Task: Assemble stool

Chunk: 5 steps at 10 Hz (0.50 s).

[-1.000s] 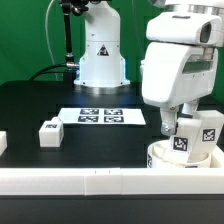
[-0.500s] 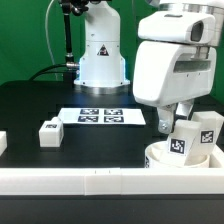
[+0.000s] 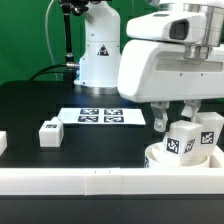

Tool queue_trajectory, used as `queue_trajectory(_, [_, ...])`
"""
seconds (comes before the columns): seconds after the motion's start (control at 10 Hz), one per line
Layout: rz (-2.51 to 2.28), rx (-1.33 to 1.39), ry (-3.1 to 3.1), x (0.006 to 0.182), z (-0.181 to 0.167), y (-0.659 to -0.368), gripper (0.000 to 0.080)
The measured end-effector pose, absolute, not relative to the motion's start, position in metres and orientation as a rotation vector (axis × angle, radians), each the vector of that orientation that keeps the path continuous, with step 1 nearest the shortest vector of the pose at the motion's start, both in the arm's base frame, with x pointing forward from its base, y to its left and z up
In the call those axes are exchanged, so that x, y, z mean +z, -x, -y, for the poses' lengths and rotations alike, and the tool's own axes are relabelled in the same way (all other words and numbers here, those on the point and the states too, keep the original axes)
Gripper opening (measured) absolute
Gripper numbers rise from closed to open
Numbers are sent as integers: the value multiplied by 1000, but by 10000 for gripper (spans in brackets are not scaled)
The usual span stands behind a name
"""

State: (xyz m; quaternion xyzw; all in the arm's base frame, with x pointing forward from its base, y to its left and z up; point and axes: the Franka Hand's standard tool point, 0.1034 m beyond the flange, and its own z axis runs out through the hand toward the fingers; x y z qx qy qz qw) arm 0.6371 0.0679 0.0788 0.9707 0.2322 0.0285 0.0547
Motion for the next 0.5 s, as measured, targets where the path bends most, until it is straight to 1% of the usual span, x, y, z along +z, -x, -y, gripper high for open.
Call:
queue_trajectory(0.3, [-191,139,-3036,79,-78,-638,341])
queue_trajectory(0.5, [44,163,-3050,79,-79,-639,341])
